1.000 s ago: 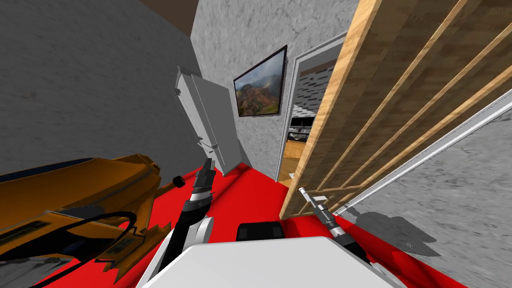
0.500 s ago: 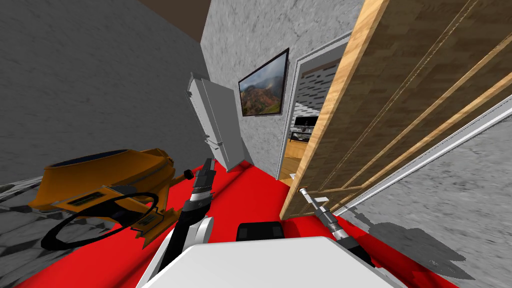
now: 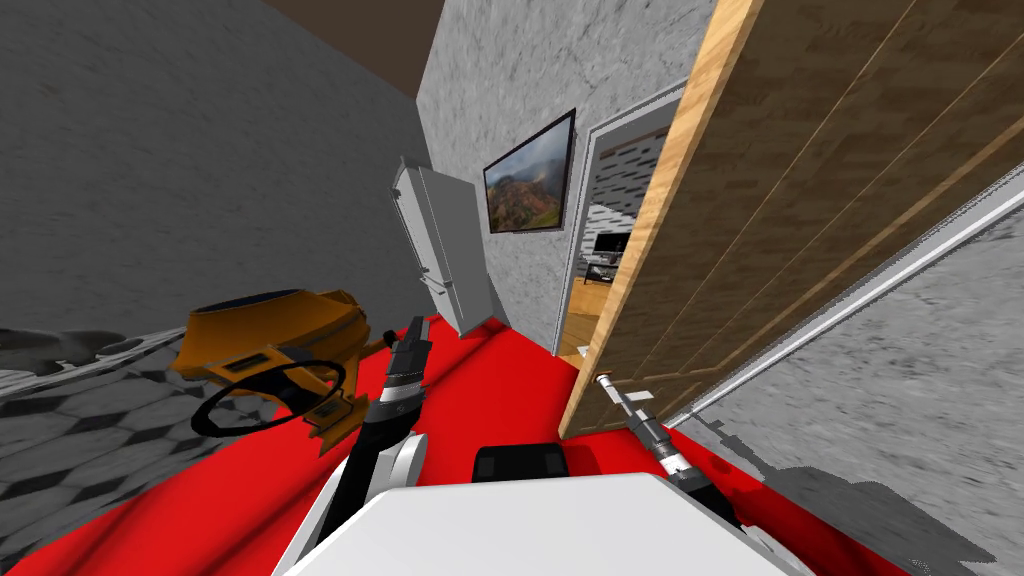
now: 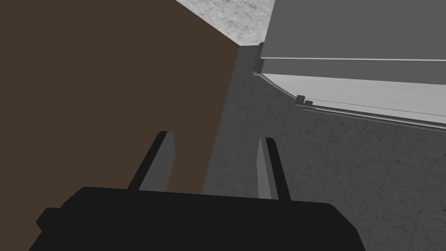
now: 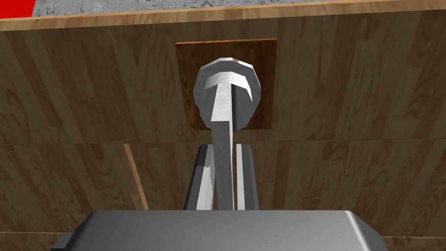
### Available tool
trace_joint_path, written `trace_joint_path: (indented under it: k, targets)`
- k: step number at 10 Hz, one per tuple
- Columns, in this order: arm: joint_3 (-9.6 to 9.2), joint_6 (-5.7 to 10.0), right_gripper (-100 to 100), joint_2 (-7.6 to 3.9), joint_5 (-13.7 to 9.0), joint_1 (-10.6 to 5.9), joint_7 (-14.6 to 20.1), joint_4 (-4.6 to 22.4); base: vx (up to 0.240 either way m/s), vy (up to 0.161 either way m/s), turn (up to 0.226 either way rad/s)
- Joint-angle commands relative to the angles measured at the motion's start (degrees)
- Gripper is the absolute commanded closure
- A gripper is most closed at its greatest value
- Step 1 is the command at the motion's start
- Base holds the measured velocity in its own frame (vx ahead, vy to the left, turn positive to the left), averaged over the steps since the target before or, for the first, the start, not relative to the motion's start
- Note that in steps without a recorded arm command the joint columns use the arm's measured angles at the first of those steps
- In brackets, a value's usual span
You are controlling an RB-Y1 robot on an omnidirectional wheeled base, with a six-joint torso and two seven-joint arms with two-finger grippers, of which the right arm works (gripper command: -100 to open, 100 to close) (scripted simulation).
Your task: Pull the door open
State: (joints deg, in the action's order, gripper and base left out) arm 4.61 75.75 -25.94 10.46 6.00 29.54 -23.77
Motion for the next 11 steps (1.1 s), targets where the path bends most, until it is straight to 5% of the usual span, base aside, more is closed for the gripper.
trace_joint_path:
  k: [1, 11]
  targets:
    - [-1.58, -0.53, 100, -0.02, -1.4, -1.09, -0.8, 0.7, -0.207, -0.069, 0.105]
    - [-11.3, -8.02, 100, -0.15, -10.3, -4.61, -4.0, -3.5, -0.168, -0.064, 0.082]
